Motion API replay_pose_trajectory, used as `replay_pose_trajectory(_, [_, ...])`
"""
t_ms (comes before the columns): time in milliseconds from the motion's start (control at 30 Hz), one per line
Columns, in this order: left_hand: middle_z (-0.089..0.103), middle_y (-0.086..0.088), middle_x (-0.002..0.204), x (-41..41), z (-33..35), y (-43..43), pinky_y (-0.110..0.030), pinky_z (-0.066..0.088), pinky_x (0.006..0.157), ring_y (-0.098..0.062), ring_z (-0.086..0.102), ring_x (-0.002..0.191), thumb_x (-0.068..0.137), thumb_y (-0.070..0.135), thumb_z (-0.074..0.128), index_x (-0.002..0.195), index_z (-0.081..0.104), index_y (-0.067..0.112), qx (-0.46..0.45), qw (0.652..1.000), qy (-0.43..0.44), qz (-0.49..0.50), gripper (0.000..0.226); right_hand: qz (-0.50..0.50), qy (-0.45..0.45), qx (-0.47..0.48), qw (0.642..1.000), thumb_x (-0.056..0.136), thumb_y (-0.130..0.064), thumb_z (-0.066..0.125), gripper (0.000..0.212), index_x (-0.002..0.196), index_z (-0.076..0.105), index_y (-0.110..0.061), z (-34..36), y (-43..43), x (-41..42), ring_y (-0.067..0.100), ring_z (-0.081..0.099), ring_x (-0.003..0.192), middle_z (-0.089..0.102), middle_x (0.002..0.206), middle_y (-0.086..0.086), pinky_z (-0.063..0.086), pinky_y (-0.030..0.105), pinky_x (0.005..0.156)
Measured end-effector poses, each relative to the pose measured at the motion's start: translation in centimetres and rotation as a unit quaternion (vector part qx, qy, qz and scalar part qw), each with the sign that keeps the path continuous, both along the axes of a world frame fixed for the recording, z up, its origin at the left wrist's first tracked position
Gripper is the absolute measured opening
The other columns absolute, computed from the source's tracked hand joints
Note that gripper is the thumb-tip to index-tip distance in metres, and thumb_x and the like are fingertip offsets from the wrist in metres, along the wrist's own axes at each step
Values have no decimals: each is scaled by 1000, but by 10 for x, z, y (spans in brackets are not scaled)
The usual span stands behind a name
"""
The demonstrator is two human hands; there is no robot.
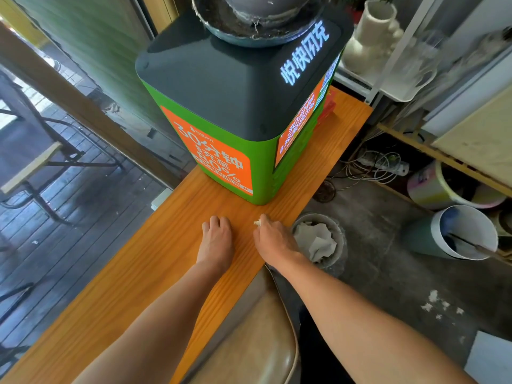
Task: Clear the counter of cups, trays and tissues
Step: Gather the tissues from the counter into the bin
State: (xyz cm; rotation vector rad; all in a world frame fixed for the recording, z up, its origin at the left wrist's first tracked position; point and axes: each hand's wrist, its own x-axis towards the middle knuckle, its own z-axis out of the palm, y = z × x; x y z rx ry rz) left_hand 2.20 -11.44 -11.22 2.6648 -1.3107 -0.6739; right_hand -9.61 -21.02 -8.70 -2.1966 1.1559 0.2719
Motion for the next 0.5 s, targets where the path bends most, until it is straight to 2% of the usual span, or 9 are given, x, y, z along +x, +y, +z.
replay_pose_trajectory(67, [42,-8,104,0,4,3,-35,46,80,-24,43,89,94,4,42,101,48,12,9,1000,18,8,12,14,-9,16,1000,101,-22,37,31,129,47,-11,5,1,-2,36,62,95,65,107,18,40,36,63])
replay_pose_trajectory(233, [46,-7,100,1,17,6,-33,43,73,-25,51,85,96,10,40,88,50,14,26,999,47,-1,14,4,-1,16,1000,99,-15,37,16,103,51,-9,13,4,-6,28,52,89,55,110,13,34,35,66])
replay_pose_trajectory(400, [51,-5,100,-9,39,-1,-37,49,73,-25,52,90,88,8,44,95,62,13,52,997,65,-6,20,1,18,21,1000,99,-11,35,14,99,50,-12,24,0,-25,28,51,83,51,112,9,36,37,65])
replay_pose_trajectory(500, [51,-5,103,-28,49,-13,-36,47,72,-27,53,93,85,10,46,95,64,13,55,995,88,-8,21,-8,-1,27,1000,99,-16,43,9,91,48,-17,30,-1,-47,28,51,83,50,108,7,40,40,66])
